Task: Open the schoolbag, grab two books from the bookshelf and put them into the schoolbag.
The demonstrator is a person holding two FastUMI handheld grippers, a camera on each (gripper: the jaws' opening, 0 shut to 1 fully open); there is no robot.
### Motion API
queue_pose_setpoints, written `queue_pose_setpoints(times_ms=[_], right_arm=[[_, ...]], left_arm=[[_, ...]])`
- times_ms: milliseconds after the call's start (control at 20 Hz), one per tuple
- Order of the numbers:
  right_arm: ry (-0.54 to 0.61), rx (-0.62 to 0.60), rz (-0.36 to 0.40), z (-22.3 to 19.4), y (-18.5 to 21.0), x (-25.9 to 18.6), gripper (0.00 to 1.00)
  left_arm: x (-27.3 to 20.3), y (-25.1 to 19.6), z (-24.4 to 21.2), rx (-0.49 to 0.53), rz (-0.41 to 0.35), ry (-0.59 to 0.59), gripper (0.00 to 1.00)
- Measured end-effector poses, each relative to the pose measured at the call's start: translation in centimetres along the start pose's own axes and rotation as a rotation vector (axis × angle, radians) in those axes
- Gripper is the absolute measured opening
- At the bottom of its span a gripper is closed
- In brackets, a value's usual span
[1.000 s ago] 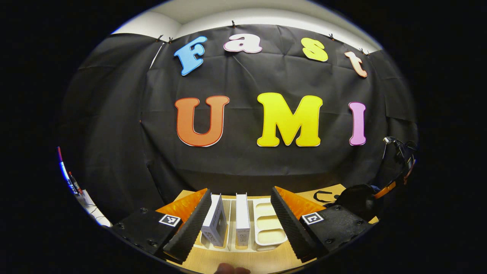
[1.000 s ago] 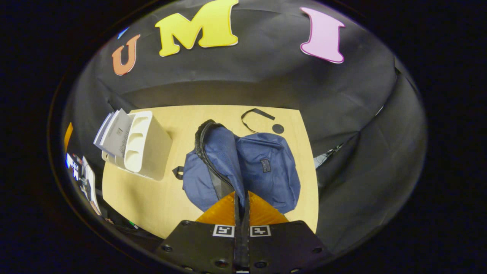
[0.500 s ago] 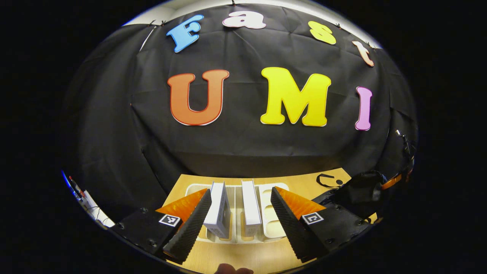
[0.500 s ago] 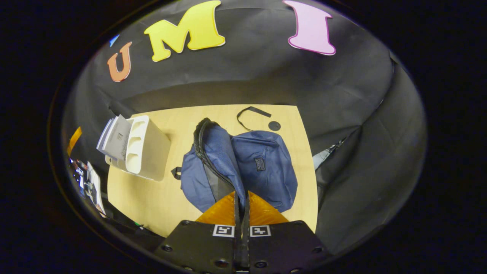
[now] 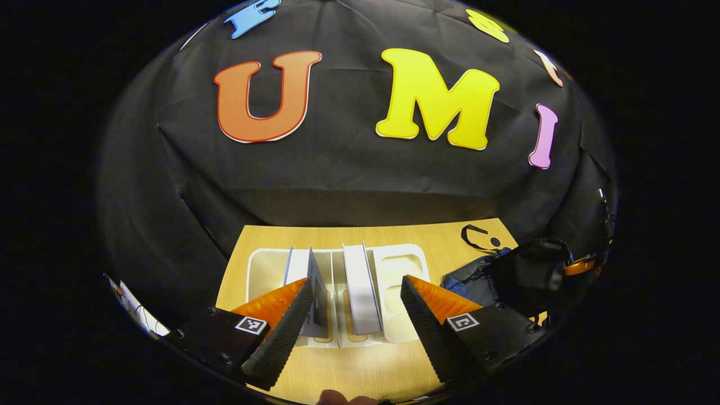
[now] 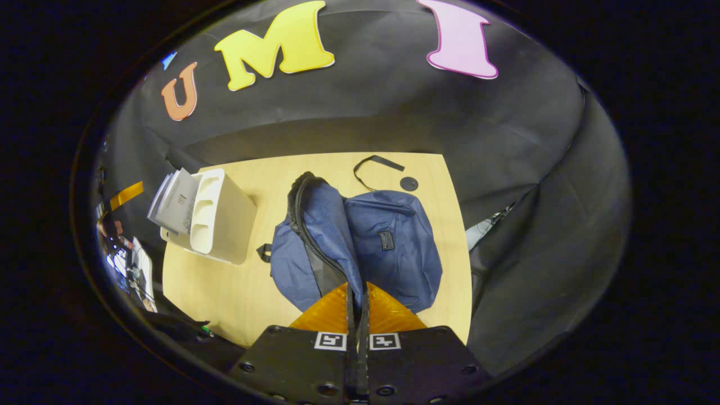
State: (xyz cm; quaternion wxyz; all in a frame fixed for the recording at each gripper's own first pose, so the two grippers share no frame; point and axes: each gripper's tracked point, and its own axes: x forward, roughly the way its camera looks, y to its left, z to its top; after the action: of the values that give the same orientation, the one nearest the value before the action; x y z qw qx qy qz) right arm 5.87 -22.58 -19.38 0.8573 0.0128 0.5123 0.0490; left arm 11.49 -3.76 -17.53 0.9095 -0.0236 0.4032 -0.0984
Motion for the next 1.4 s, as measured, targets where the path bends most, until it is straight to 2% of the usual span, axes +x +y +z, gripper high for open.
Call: queue_pose_setpoints(times_ms=[250,500,650,800,900,1050,1150,1250,1300,1350,1400], right_arm=[[0.007,-0.002,0.004,-0.2,-0.3,0.2,0.0],[0.006,0.004,0.015,-0.4,-0.2,0.4,0.0],[0.007,0.015,0.022,-0.5,-0.2,0.5,0.0],[0.008,0.023,0.025,-0.7,-0.3,0.6,0.0],[0.009,0.027,0.027,-0.8,-0.3,0.8,0.0],[0.008,0.022,0.028,-0.7,-0.3,0.9,0.0],[0.007,0.024,0.029,-0.7,-0.2,0.9,0.0],[0.007,0.023,0.029,-0.9,-0.2,1.1,0.0],[0.007,0.022,0.029,-0.9,-0.3,1.2,0.0],[0.007,0.022,0.029,-0.8,-0.3,1.2,0.0],[0.007,0.021,0.031,-0.7,-0.3,1.3,0.0]], left_arm=[[4.0,-0.4,-2.7,-0.009,-0.057,0.268,0.99],[6.6,-0.4,-5.8,-0.056,-0.069,0.495,0.99],[7.5,-0.5,-6.8,-0.063,-0.06,0.592,1.0],[8.2,-0.3,-7.2,-0.047,-0.047,0.623,0.99],[8.3,0.1,-7.2,-0.036,-0.034,0.637,0.91],[8.6,0.2,-7.6,-0.03,-0.019,0.663,0.75],[8.9,0.0,-8.1,-0.034,-0.011,0.681,0.72],[9.0,0.4,-8.2,-0.04,0.007,0.697,0.57],[8.8,0.7,-8.2,-0.04,0.013,0.707,0.52],[8.4,0.8,-8.5,-0.044,0.015,0.718,0.54],[8.0,0.9,-8.4,-0.048,0.023,0.725,0.47]])
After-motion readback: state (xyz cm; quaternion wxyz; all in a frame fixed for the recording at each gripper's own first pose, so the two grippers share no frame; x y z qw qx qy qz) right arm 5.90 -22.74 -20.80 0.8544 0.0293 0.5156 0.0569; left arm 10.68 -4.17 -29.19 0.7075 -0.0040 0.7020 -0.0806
